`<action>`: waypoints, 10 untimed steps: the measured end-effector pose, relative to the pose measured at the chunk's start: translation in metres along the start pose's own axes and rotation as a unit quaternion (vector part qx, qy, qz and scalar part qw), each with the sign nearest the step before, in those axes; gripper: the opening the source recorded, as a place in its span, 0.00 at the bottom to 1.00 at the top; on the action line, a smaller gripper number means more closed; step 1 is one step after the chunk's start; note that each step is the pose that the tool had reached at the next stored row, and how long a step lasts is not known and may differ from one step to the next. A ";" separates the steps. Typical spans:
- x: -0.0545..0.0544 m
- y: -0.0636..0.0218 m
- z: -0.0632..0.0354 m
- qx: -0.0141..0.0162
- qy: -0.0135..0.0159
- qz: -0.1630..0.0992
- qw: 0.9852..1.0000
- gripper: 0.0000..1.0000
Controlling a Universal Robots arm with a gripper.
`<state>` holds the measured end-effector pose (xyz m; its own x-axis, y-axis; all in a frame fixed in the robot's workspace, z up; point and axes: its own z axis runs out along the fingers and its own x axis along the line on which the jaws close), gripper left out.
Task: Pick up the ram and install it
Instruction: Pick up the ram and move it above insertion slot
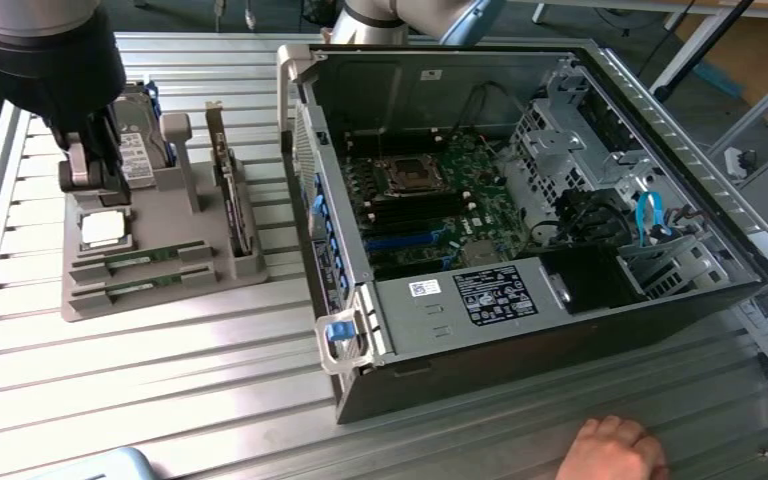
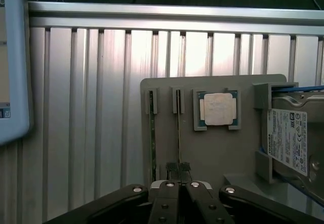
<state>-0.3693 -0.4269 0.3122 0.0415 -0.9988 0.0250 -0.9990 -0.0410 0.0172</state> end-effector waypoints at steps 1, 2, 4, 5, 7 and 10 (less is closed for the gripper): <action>0.000 0.0000 0.0022 0.000 0.000 0.000 1.000 0.11; 0.000 0.0000 0.0036 0.000 0.000 0.000 1.000 0.11; 0.001 -0.0001 0.0061 0.000 0.000 0.000 1.000 0.11; 0.001 -0.0001 0.0068 0.000 0.000 0.000 1.000 0.11; 0.001 -0.0001 0.0069 0.000 0.000 0.000 1.000 0.11; 0.001 -0.0001 0.0070 0.000 0.000 0.000 1.000 0.11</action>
<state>-0.3693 -0.4277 0.3052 0.0415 -0.9988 0.0251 -0.9990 -0.0410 0.0173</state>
